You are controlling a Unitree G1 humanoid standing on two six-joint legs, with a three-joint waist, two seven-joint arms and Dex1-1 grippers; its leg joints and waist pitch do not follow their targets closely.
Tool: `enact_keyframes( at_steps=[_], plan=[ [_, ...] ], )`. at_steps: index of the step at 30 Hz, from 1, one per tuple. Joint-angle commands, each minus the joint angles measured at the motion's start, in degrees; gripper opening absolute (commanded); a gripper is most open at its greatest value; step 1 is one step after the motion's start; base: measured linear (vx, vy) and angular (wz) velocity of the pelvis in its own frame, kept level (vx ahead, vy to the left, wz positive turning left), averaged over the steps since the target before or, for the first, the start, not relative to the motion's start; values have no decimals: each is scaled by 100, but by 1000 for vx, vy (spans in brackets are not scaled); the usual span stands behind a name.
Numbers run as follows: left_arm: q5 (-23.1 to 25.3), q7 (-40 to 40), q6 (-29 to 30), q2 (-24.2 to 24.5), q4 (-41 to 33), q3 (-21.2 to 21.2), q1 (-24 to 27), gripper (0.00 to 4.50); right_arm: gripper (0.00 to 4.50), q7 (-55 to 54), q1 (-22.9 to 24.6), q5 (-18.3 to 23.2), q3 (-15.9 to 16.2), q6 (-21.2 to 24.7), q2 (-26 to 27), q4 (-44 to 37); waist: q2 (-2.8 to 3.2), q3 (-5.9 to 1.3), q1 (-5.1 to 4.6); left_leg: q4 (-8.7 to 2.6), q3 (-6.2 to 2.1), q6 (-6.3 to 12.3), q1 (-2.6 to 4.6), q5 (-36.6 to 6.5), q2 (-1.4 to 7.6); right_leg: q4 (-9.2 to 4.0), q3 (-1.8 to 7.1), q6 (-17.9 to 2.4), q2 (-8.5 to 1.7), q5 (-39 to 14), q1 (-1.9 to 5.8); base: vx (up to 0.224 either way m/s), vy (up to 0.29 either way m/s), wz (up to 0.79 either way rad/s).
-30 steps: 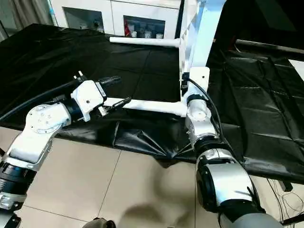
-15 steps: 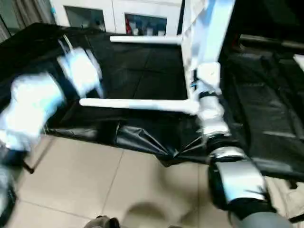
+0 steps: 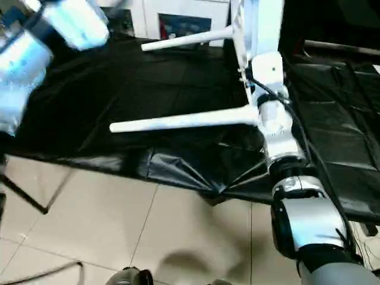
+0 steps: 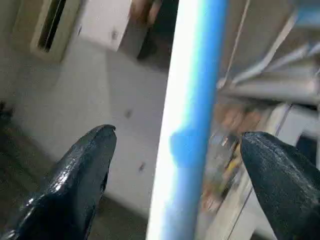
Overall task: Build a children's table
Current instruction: Flip table
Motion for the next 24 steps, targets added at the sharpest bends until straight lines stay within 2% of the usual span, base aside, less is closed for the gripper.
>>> enact_keyframes(
  at_steps=[1, 2, 7, 8, 11, 12, 14, 16, 17, 22, 24],
  plan=[
    [99, 158, 208, 48, 208, 6, -67, 442, 179, 86, -292, -593, 393, -342, -271, -482, -57, -563, 1, -274, -180, 185, 360, -370, 231, -308, 93, -1394, -240, 1033, 239, 0, 0, 0],
    [137, 242, 245, 42, 342, 37, -95, 442, 179, 100, -282, -606, 389, -307, -285, -573, -33, -564, 19, -272, -181, 196, 365, -387, 231, -324, 94, -1399, -245, 1029, 225, 0, 0, 0],
    [171, 599, 337, 87, 802, 190, -202, 442, 179, 139, -318, -686, 409, -235, -384, -868, -52, -593, 59, -241, -189, 320, 343, -155, 219, -282, 84, -1409, -235, 1411, 247, 0, 0, 0],
    [130, 591, 344, 87, 867, 215, -210, 413, 178, 148, -331, -688, 407, -227, -396, -897, -45, -591, 65, -240, -192, 333, 342, -150, 222, -283, 80, -1415, -240, 1409, 239, 0, 0, 0],
    [19, 549, 350, 65, 1023, 245, -219, 400, 178, 166, -363, -696, 389, -196, -416, -956, -42, -581, 66, -251, -196, 315, 343, -240, 233, -291, 76, -1435, -247, 1291, 235, 0, 0, 0],
    [-10, 527, 364, 46, 1132, 232, -204, 386, 178, 168, -395, -706, 384, -198, -438, -984, -69, -577, 58, -252, -190, 309, 338, -264, 227, -296, 78, -1437, -243, 1257, 237, 0, 0, 0],
    [-29, 586, 334, 10, 1409, 204, -237, 361, 178, 165, -426, -711, 403, -179, -482, -1071, -58, -577, 66, -253, -189, 311, 345, -285, 223, -300, 80, -1439, -250, 1209, 235, 0, 0, 0],
    [-29, 586, 334, 10, 1409, 204, -237, 359, 178, 165, -426, -711, 403, -179, -482, -1071, -58, -584, 64, -250, -193, 317, 342, -268, 225, -296, 80, -1436, -250, 1247, 243, 0, 0, 0],
    [-27, 619, 328, 5, 1556, 170, -266, 327, 178, 179, -433, -727, 417, -153, -512, -1143, -56, -580, 65, -251, -194, 330, 342, -268, 228, -300, 79, -1426, -251, 1253, 237, 0, 0, 0],
    [-108, 600, 252, -76, 1965, 173, -317, 311, 178, 372, -601, -848, 469, -121, -724, -1363, -70, -581, 77, -242, -191, 355, 341, -241, 223, -296, 78, -1438, -248, 1278, 248, 0, 0, 0],
    [-133, 578, 234, -89, 2028, 169, -327, 279, 178, 422, -658, -867, 480, -145, -766, -1370, -59, -575, 87, -243, -192, 352, 344, -285, 228, -308, 76, -1455, -256, 1185, 237, 0, 0, 0]
  ],
)
